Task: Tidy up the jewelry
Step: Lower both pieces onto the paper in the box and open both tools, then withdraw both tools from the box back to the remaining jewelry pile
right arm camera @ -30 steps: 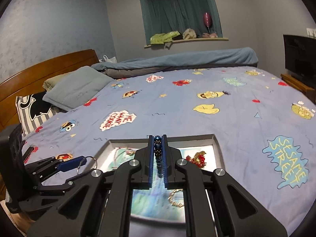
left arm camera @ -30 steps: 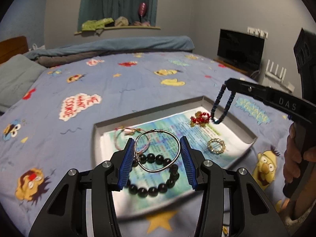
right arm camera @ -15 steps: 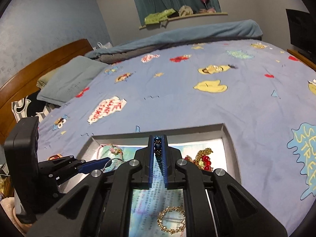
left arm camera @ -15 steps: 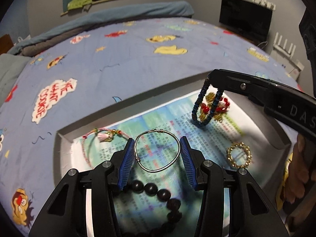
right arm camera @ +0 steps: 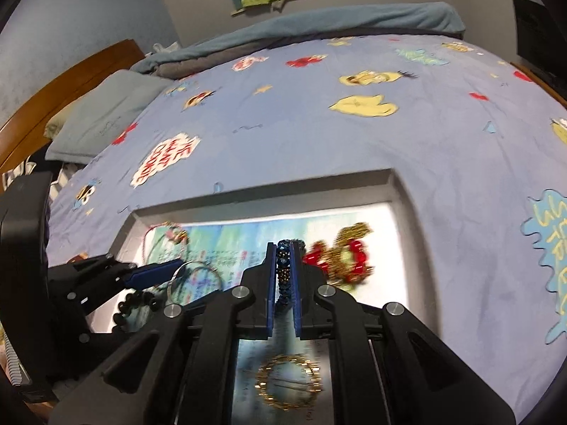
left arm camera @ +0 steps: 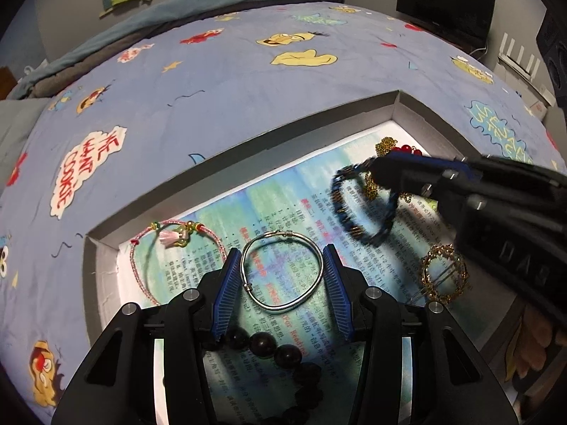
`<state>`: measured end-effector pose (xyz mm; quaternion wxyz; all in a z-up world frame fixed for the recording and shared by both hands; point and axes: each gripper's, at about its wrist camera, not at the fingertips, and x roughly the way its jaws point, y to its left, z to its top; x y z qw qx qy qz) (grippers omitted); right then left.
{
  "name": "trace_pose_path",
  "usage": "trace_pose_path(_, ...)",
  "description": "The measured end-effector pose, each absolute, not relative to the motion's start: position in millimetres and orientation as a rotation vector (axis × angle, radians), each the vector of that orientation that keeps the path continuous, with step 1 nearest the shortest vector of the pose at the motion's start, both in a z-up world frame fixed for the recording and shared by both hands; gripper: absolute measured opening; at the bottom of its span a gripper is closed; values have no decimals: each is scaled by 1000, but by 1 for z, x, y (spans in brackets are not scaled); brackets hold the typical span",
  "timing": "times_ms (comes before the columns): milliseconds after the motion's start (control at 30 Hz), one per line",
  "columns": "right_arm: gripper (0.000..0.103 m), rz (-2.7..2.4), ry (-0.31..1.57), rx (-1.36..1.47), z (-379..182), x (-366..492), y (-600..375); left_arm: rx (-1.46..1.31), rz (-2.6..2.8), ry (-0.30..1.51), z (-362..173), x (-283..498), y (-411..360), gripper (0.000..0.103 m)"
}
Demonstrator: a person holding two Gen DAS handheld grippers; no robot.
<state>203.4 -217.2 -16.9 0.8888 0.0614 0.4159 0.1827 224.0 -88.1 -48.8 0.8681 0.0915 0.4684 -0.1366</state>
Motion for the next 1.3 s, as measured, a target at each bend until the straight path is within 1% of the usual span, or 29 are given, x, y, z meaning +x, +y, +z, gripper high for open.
trace_pose_path(133, 8, 389, 882, 151, -21, 206, -218, 184, -282, 985, -49, 224, -87, 52)
trace_pose_path(200, 8, 387, 885, 152, -21, 206, -219, 182, -285, 981, -49, 223, -87, 53)
trace_pose_path(267, 8, 386, 882, 160, -20, 206, -219, 182, -283, 980, -48, 223, -87, 57)
trace_pose_path(400, 9, 384, 866, 169, -16, 204, -222, 151, -275, 955, -42, 220, -82, 58)
trace_pose_path(433, 16, 382, 861, 170, -15, 203, -224, 145, -273, 949, -41, 219, -81, 59)
trace_pose_path(467, 25, 379, 854, 168, -13, 201, -224, 141, -268, 940, -39, 218, -80, 61)
trace_pose_path(533, 31, 370, 837, 157, -10, 196, -225, 129, -262, 930, -35, 214, -78, 63)
trace_pose_path(600, 33, 371, 828, 157, -6, 191, -226, 134, -250, 929, -33, 211, -78, 65)
trace_pose_path(667, 39, 370, 815, 152, -2, 184, -226, 148, -226, 918, -28, 206, -77, 67)
trace_pose_path(700, 41, 366, 803, 146, 1, 179, -227, 150, -220, 913, -26, 203, -76, 67)
trace_pose_path(800, 51, 353, 774, 119, 8, 166, -226, 168, -191, 882, -18, 190, -74, 70)
trace_pose_path(867, 61, 347, 755, 101, 13, 157, -226, 168, -173, 857, -12, 179, -68, 74)
trace_pose_path(1000, 67, 339, 725, 79, 22, 139, -228, 149, -139, 835, -3, 162, -55, 74)
trace_pose_path(1033, 72, 340, 718, 77, 24, 135, -228, 145, -134, 832, -2, 159, -53, 74)
trace_pose_path(1067, 74, 338, 710, 73, 26, 130, -228, 143, -125, 828, 1, 155, -50, 75)
trace_pose_path(1133, 74, 340, 702, 71, 30, 123, -228, 140, -103, 811, 5, 147, -45, 76)
trace_pose_path(1200, 78, 346, 695, 71, 33, 116, -227, 121, -93, 797, 9, 136, -38, 78)
trace_pose_path(1267, 85, 353, 677, 64, 38, 105, -227, 107, -83, 793, 11, 127, -31, 79)
trace_pose_path(1300, 86, 355, 673, 60, 39, 100, -227, 98, -79, 790, 12, 121, -27, 79)
